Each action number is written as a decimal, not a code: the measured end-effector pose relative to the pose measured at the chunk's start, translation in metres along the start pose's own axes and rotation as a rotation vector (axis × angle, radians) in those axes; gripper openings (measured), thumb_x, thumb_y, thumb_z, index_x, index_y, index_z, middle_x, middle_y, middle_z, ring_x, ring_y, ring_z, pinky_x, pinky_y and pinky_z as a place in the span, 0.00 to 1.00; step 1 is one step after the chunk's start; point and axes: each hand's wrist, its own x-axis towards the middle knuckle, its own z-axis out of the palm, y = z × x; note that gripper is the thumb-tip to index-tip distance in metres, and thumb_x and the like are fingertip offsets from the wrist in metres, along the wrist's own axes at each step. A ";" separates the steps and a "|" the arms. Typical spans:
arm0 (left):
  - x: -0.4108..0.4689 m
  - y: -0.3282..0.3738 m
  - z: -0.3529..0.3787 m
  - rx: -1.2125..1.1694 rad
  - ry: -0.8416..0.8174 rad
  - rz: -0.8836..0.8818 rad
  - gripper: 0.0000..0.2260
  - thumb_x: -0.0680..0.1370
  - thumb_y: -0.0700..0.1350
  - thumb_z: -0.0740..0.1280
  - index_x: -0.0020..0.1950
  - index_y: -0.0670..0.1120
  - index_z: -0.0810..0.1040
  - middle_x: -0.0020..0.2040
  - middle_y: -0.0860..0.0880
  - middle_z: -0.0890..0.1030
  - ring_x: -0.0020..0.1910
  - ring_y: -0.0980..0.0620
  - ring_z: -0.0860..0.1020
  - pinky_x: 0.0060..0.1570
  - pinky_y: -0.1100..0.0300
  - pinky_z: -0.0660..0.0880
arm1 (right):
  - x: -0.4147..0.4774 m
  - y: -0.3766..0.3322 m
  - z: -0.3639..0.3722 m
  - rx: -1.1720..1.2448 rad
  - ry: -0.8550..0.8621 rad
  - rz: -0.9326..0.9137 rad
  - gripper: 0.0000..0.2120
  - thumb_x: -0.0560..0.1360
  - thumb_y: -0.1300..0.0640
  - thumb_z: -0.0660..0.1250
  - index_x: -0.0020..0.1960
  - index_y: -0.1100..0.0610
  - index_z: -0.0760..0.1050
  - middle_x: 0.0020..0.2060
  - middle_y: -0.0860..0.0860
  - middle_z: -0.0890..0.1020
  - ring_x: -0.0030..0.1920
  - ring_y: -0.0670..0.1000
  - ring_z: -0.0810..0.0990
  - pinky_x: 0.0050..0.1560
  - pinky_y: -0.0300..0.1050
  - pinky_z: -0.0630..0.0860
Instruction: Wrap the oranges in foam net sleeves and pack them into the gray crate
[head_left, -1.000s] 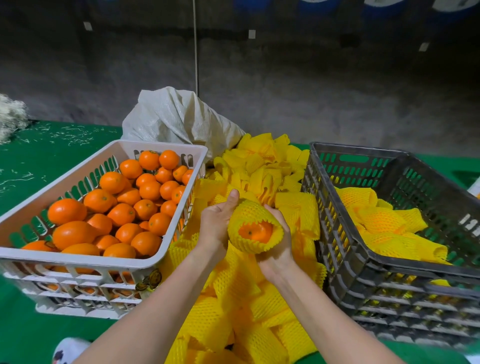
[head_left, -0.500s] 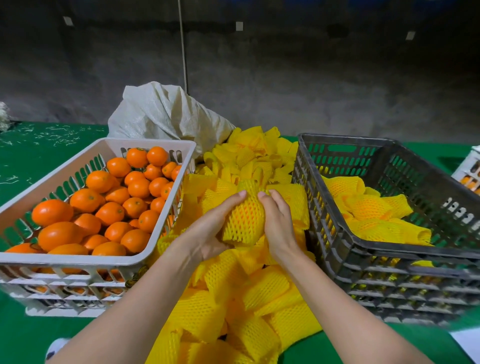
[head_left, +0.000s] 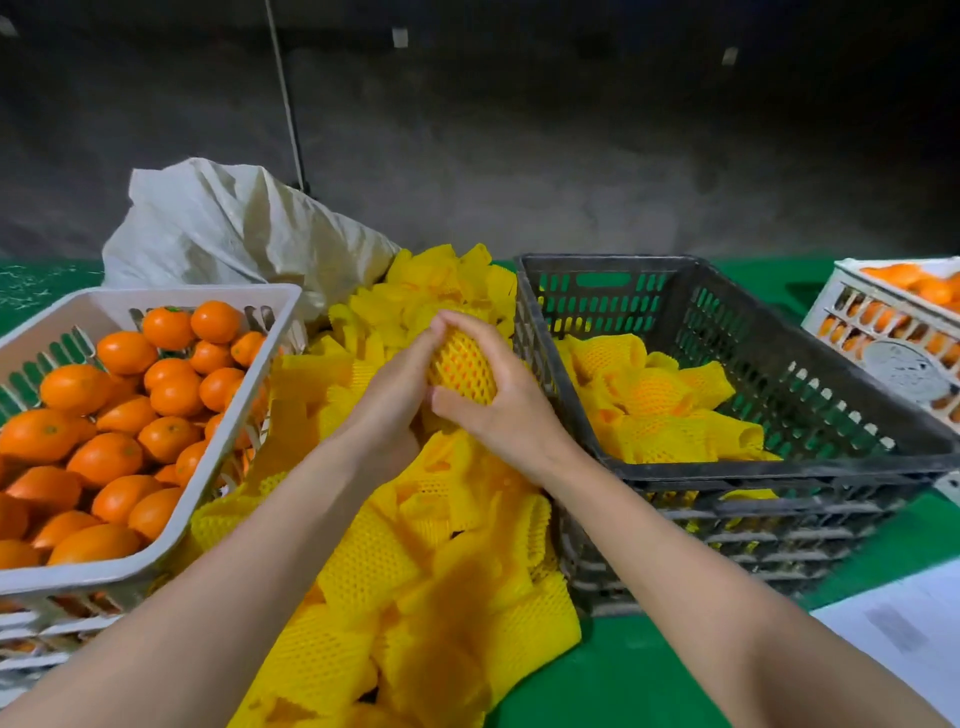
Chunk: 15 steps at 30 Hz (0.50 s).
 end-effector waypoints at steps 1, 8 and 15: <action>0.004 0.002 0.012 0.009 -0.003 0.024 0.18 0.80 0.57 0.57 0.61 0.47 0.76 0.58 0.46 0.81 0.56 0.50 0.80 0.53 0.56 0.77 | 0.004 0.001 -0.010 -0.002 0.029 0.007 0.27 0.71 0.64 0.70 0.68 0.52 0.67 0.64 0.46 0.71 0.64 0.44 0.69 0.65 0.41 0.68; 0.041 -0.020 0.085 0.549 -0.032 0.318 0.21 0.83 0.54 0.51 0.73 0.46 0.65 0.66 0.52 0.70 0.68 0.53 0.67 0.70 0.53 0.63 | 0.037 0.030 -0.120 -0.257 0.264 -0.020 0.29 0.61 0.58 0.72 0.61 0.54 0.72 0.52 0.44 0.75 0.52 0.43 0.72 0.50 0.23 0.66; 0.081 -0.062 0.125 1.333 -0.223 0.473 0.11 0.81 0.44 0.60 0.60 0.44 0.77 0.55 0.43 0.81 0.53 0.43 0.78 0.48 0.54 0.75 | 0.076 0.127 -0.235 -0.624 0.416 0.652 0.25 0.66 0.54 0.72 0.58 0.50 0.64 0.60 0.59 0.67 0.57 0.60 0.71 0.57 0.49 0.69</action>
